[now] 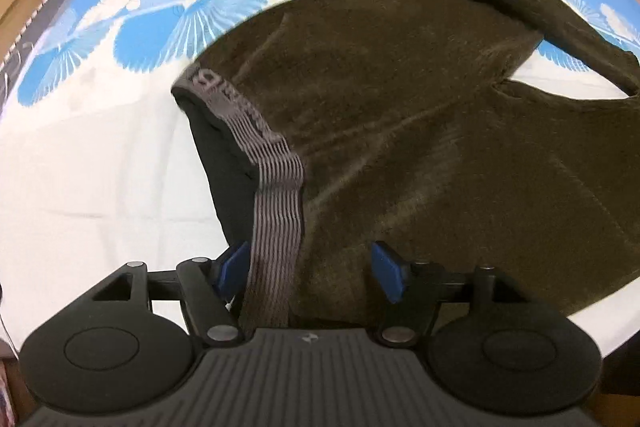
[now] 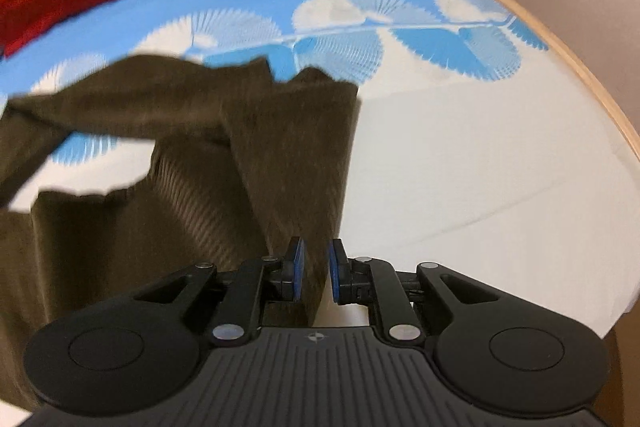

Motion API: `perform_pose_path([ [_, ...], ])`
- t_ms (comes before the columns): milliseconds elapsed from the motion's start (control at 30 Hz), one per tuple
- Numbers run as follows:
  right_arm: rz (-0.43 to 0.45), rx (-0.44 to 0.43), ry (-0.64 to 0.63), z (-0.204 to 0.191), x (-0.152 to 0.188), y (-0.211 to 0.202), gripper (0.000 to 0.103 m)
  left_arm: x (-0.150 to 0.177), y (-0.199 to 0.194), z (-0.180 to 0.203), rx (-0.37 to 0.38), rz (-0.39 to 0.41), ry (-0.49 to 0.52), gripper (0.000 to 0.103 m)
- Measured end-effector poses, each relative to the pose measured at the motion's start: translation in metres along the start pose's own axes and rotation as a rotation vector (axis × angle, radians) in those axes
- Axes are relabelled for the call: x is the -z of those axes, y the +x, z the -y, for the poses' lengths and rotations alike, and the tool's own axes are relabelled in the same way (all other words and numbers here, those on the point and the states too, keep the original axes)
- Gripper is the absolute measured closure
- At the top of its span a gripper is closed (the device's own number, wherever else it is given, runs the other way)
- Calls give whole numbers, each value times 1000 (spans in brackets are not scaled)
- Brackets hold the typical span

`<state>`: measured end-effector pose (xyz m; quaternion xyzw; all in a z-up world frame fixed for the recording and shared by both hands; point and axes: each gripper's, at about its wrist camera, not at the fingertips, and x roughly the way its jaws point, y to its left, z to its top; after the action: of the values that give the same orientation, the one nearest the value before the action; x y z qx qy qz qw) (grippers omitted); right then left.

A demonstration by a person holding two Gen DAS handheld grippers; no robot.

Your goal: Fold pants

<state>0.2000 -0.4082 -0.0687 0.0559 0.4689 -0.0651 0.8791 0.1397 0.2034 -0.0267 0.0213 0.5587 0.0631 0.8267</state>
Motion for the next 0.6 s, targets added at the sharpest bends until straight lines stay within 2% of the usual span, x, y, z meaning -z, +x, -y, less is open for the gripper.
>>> perform_pose_path([
  [133,27,3,12,2,-3,11,87,1,11,-16,43,-11,-90,26],
  [233,33,-24,-1,-3,-8,23,66,8,16,-31,51,-38,-139,25],
  [267,35,-24,-18,-8,-9,28,62,8,20,-33,45,-47,-146,24],
  [433,-4,14,-110,-31,-16,54,60,10,37,-44,39,-76,-156,24],
  [600,-49,72,-129,-35,-21,74,60,9,57,-50,22,-101,-164,24],
])
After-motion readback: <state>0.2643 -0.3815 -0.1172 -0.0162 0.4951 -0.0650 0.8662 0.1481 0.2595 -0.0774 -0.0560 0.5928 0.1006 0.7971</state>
